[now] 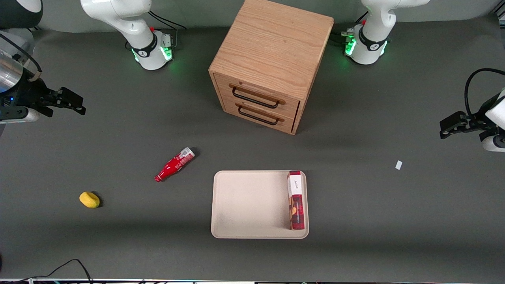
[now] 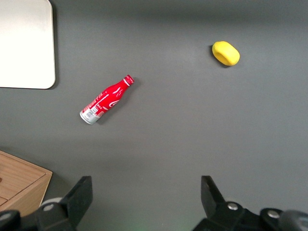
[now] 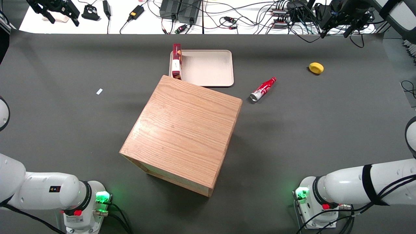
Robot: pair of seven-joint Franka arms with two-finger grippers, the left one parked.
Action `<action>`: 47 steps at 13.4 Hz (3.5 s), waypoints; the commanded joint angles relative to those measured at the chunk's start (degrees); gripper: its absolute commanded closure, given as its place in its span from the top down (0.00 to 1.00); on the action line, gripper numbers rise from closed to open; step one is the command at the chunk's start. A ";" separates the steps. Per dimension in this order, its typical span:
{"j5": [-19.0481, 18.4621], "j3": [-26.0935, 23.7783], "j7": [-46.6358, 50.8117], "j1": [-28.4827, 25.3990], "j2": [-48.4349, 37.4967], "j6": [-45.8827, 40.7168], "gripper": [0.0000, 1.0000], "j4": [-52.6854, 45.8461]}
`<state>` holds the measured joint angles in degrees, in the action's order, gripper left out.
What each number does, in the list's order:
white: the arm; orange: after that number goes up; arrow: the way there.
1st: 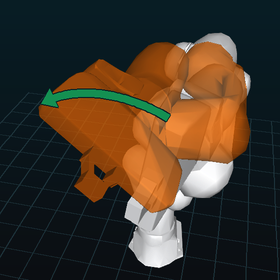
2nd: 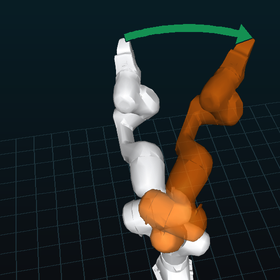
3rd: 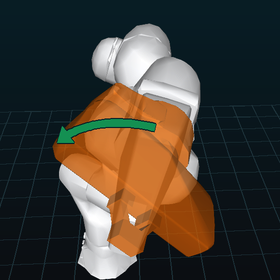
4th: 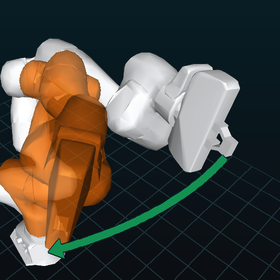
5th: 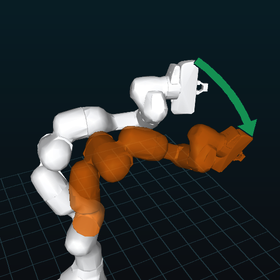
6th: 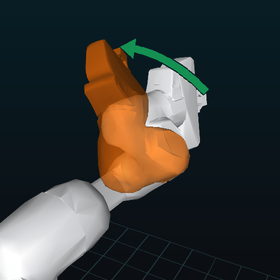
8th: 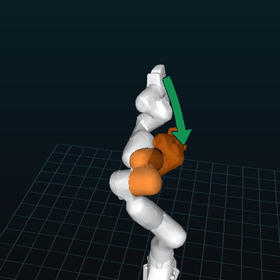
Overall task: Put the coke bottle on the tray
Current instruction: 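Move the open right gripper down toward the red Coca-Cola bottle, then close the right gripper around the bottle's body and lift it, then carry the held bottle over the white tray with the right gripper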
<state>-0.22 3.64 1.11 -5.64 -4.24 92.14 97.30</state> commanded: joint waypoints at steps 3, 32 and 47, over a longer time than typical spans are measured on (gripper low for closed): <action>-0.31 -0.03 1.86 0.19 1.43 -1.34 1.00 -2.29; 2.07 -11.28 61.65 -2.00 32.98 56.66 1.00 21.61; -4.26 -11.46 43.40 -1.74 32.36 29.37 0.09 -3.56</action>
<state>-3.45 -7.81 50.01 -7.00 27.41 130.14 103.39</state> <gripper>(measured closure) 0.449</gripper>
